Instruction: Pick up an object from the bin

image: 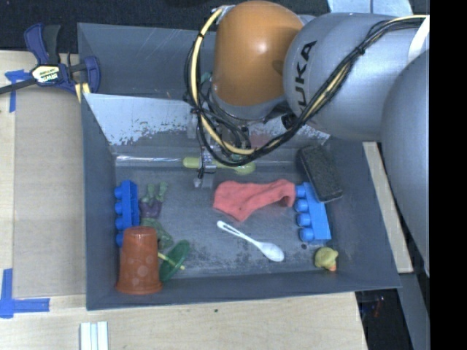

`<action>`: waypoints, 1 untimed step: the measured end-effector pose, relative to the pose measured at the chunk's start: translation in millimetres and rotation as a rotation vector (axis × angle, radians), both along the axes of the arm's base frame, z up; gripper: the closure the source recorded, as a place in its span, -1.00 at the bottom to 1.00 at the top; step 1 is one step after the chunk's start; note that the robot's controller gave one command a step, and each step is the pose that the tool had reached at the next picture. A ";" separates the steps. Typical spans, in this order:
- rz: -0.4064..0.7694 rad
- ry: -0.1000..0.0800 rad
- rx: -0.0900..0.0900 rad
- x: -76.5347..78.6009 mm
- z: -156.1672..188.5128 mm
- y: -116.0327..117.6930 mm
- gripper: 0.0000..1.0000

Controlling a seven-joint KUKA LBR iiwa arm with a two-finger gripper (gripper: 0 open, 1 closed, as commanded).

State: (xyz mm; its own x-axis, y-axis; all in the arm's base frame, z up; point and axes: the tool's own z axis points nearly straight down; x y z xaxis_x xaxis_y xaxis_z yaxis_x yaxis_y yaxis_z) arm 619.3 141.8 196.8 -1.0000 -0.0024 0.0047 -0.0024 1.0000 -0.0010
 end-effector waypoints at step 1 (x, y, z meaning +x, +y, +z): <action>-0.002 -0.008 0.002 1.9 4.5 -0.5 -1.00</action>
Offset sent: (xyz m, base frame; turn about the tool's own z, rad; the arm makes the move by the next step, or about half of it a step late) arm -0.0027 -0.0561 -0.0698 0.0359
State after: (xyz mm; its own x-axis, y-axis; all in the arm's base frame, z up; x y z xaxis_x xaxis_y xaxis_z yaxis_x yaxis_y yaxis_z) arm 621.2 141.3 201.2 -1.0000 -0.0002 -0.0034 -0.0002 1.0000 0.0010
